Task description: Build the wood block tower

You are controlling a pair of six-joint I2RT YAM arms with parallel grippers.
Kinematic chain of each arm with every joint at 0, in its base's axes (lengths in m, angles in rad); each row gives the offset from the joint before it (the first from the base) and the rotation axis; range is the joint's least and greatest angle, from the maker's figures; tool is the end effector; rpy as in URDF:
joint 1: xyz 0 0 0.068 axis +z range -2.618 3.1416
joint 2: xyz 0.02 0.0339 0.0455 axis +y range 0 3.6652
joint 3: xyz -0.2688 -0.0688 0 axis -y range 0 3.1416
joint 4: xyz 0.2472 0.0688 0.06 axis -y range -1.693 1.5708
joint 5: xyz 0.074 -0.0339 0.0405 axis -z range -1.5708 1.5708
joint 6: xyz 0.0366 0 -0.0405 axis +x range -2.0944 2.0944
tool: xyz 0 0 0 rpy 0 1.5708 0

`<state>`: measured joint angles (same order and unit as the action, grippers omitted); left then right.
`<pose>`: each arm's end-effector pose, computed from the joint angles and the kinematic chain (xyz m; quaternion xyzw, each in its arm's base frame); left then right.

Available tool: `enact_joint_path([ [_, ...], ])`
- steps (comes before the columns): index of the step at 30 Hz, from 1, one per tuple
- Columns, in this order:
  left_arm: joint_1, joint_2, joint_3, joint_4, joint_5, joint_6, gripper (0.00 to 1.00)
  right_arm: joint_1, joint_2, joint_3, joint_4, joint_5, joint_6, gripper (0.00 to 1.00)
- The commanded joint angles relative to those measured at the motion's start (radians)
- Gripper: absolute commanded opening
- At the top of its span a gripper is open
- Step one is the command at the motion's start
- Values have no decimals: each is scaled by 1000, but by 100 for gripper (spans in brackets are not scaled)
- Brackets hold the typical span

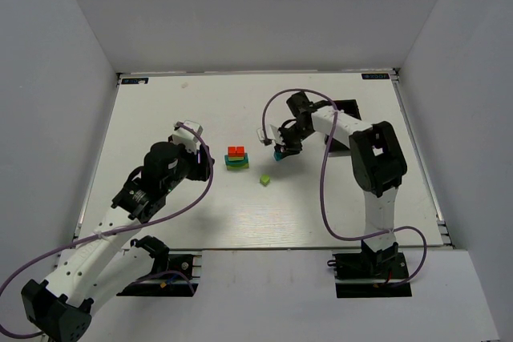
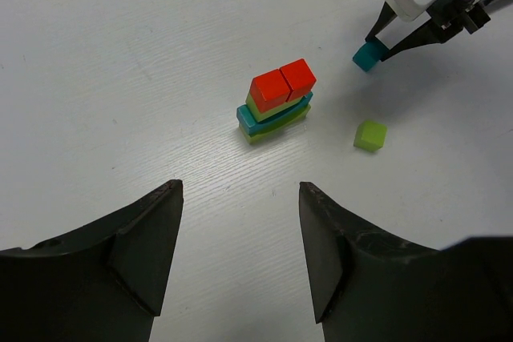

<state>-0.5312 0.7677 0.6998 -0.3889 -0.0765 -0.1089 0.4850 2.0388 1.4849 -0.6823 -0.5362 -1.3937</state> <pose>0.1536 -0.0870 0.2945 0.1580 0.8336 -0.1354 0.5116 0.3608 0.2113 0.1748 -0.7935 0.5257 0.1642 0.2589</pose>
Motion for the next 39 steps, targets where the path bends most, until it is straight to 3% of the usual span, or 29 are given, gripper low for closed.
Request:
enact_joint_path([
  [1,5,-25,6,4,14,0,70,17,6,54,-25,-65,39,17],
  [8,5,-25,6,4,14,0,70,56,14,94,18,-120,191,13],
  [19,5,-34,6,4,14,0,70,139,52,95,122,-59,378,13],
  [39,5,-34,6,4,14,0,70,190,63,78,233,21,512,13],
])
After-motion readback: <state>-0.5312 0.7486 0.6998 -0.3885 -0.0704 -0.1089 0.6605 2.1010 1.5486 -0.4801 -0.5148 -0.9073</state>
